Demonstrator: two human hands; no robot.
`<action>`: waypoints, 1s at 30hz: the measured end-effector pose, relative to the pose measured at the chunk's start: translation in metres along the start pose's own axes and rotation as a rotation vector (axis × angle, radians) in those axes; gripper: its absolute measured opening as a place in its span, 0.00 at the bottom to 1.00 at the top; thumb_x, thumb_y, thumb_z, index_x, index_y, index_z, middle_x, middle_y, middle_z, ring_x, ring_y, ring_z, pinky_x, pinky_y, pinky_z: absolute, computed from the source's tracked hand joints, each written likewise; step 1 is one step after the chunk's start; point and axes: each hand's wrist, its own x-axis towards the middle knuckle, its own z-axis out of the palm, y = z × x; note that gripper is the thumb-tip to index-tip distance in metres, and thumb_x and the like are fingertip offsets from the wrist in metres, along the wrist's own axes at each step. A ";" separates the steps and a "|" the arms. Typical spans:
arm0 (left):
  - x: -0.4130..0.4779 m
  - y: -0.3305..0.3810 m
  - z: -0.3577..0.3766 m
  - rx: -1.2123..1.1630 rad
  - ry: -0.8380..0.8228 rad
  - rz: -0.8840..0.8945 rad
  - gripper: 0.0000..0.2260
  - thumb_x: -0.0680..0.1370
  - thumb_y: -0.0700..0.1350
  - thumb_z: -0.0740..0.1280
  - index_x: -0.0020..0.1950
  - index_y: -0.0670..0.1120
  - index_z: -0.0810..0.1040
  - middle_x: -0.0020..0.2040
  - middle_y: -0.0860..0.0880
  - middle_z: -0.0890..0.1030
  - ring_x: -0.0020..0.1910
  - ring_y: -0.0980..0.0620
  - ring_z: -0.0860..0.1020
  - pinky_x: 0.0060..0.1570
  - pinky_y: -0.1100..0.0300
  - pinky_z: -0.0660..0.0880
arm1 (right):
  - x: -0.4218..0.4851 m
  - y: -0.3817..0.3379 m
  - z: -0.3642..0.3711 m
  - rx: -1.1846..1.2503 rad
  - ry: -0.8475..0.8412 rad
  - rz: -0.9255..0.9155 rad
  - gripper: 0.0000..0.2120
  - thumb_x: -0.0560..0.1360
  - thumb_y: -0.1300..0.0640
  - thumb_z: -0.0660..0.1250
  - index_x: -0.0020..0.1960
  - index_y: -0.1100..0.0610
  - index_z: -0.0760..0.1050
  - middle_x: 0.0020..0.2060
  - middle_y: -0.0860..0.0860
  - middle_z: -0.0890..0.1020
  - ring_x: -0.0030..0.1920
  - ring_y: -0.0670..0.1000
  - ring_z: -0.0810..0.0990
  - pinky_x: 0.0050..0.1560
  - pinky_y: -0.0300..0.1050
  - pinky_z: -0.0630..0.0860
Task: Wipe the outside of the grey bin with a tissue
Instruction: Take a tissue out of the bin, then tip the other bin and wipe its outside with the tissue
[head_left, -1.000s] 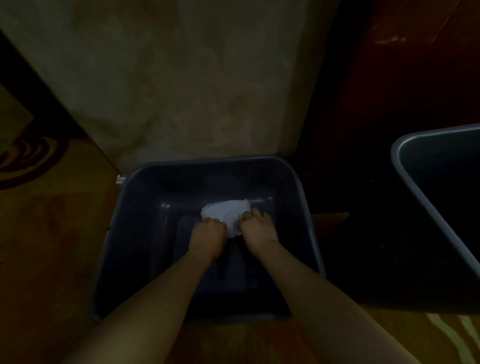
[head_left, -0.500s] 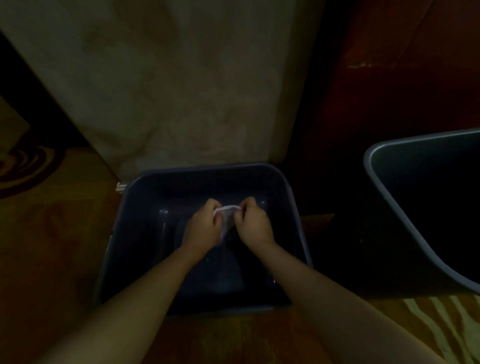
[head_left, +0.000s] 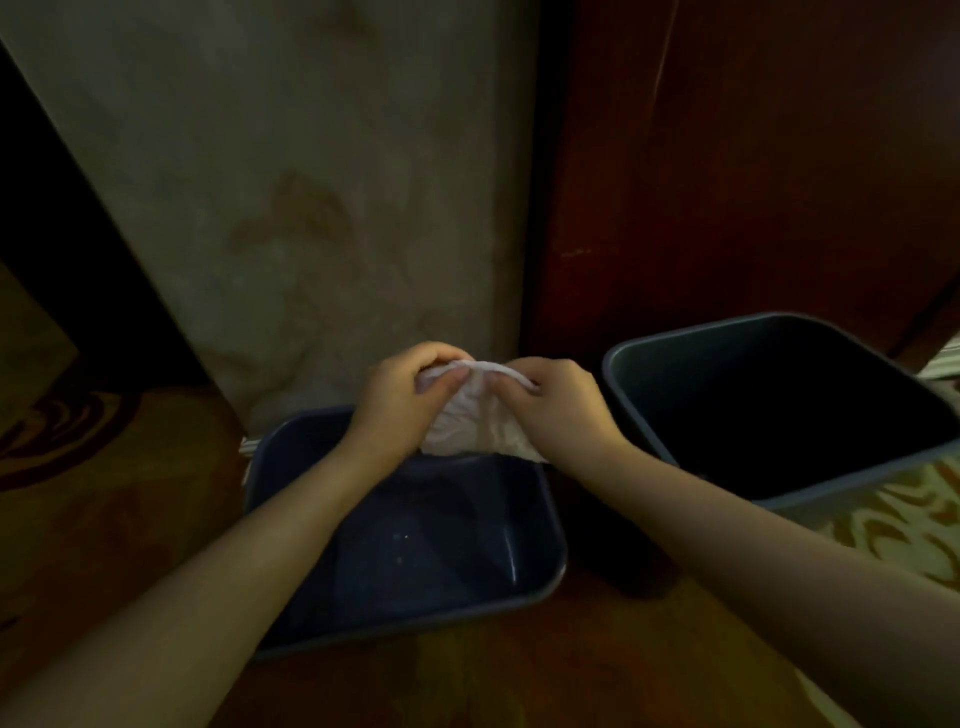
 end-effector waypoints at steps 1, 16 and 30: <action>0.002 0.018 0.003 -0.048 -0.033 0.021 0.09 0.75 0.42 0.67 0.43 0.58 0.78 0.41 0.59 0.81 0.42 0.66 0.80 0.40 0.75 0.73 | -0.006 -0.007 -0.021 0.002 0.004 -0.010 0.09 0.76 0.53 0.64 0.46 0.53 0.83 0.36 0.48 0.83 0.37 0.44 0.80 0.37 0.37 0.75; 0.008 0.163 0.182 0.016 -0.489 0.072 0.07 0.77 0.45 0.63 0.48 0.50 0.81 0.41 0.53 0.83 0.39 0.57 0.80 0.42 0.58 0.79 | -0.170 0.070 -0.259 0.165 0.379 0.530 0.13 0.71 0.45 0.68 0.46 0.55 0.82 0.36 0.51 0.86 0.38 0.50 0.85 0.41 0.48 0.79; 0.002 0.154 0.302 0.821 -0.581 -0.046 0.08 0.78 0.47 0.62 0.50 0.43 0.76 0.41 0.47 0.78 0.39 0.48 0.77 0.32 0.57 0.72 | -0.227 0.219 -0.235 1.076 0.495 0.963 0.22 0.76 0.49 0.64 0.66 0.58 0.69 0.59 0.58 0.78 0.56 0.59 0.79 0.55 0.55 0.74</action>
